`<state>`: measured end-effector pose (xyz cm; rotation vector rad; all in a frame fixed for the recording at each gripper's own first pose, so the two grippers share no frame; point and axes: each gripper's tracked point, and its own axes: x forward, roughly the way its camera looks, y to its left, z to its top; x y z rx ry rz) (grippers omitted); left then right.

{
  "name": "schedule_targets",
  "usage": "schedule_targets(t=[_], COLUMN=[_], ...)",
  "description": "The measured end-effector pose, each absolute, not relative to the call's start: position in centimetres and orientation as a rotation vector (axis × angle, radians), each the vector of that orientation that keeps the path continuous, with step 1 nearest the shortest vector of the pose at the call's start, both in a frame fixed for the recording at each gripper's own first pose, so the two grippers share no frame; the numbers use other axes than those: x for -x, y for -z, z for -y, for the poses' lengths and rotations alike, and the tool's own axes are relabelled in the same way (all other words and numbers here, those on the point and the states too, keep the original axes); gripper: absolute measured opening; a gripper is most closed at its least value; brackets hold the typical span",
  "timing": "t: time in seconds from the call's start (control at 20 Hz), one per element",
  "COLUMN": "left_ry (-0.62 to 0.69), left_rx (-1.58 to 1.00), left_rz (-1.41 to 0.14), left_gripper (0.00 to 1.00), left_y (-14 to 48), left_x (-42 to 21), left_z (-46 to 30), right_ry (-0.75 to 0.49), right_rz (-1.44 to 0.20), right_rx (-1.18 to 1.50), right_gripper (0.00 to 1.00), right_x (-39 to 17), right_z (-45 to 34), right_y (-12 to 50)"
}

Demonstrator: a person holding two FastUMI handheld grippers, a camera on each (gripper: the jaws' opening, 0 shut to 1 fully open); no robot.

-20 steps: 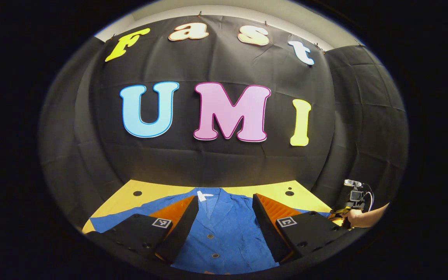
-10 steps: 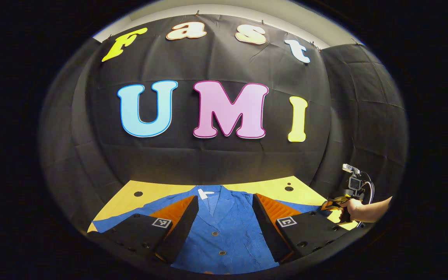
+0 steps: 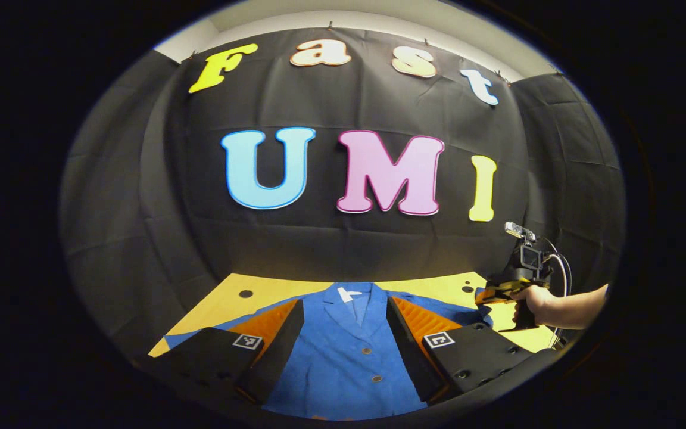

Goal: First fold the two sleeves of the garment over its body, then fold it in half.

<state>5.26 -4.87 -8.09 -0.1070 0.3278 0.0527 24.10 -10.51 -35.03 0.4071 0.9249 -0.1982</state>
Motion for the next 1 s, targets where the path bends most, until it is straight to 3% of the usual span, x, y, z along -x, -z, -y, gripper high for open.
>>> schedule_targets(t=[0.5, 0.7, 1.0], left_ry=[-0.264, -0.336, -0.393], left_rx=[0.162, 0.196, 0.208], left_rz=[-0.39, -0.435, -0.44], left_gripper=[0.81, 0.81, 0.81], left_y=[11.5, 14.6, 17.4], left_x=[0.8, 1.1, 0.6], left_z=[-6.4, -10.8, -15.6], right_ry=[-0.137, -0.248, -0.318], right_rz=[-0.913, -0.95, -0.971], right_rx=[-0.347, -0.289, -0.193], right_gripper=[0.01, 0.01, 0.01], right_x=[-31.0, -30.8, -29.6], right_z=[-14.5, -23.6, -31.8], right_y=[32.0, 34.4, 38.6])
